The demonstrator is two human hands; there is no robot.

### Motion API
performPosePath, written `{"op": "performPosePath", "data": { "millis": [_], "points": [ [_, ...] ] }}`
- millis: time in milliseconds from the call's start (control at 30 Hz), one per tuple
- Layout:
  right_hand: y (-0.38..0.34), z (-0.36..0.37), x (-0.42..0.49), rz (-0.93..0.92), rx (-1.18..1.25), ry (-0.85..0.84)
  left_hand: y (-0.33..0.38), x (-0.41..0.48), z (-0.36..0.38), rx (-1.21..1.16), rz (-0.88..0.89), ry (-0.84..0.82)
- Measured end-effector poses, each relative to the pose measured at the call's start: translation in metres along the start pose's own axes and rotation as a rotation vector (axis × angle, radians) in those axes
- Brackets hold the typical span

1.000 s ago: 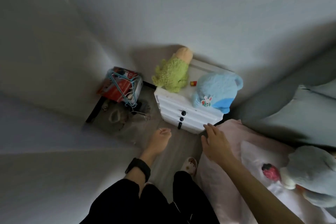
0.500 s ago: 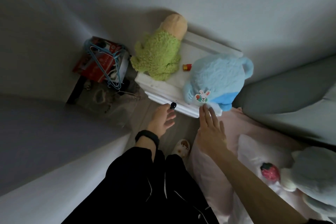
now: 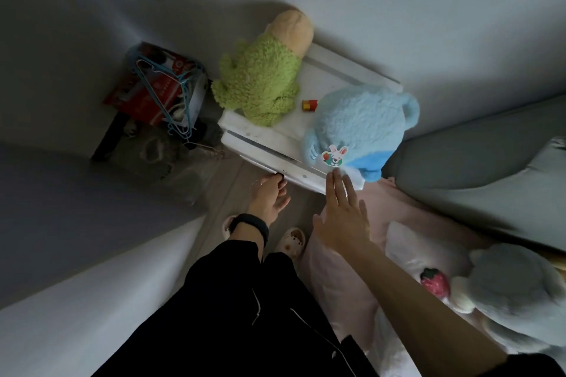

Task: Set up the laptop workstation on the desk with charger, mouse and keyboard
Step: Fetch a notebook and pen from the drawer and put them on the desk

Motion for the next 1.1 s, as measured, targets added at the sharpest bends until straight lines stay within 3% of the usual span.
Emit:
{"op": "performPosePath", "data": {
  "millis": [400, 600, 867, 967, 1100],
  "points": [
    [0.002, -0.002, -0.001, -0.010, -0.046, -0.016, -0.050, -0.025, -0.062, -0.111, 0.026, 0.086],
    [0.000, 0.005, -0.001, -0.012, -0.069, 0.007, -0.076, -0.035, -0.106, -0.065, 0.007, 0.160],
    [0.003, 0.003, -0.003, -0.031, -0.070, 0.065, -0.071, -0.044, -0.113, 0.109, -0.007, 0.097],
    [0.003, 0.002, -0.004, -0.044, -0.051, 0.101, -0.052, -0.051, -0.121, 0.170, 0.110, 0.237],
    [0.001, -0.008, -0.006, -0.045, 0.052, 0.187, -0.004, -0.101, -0.134, 0.259, 0.463, 0.540]
  ]
}}
Point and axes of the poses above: each hand's wrist, its own x-axis towards the middle knuckle, its own z-axis out of the palm, y = z × x, the point moved 7 cm from there along x, towards the middle knuckle, and after that the axes turned 6 degrees about -x, right-handed, at the moved point
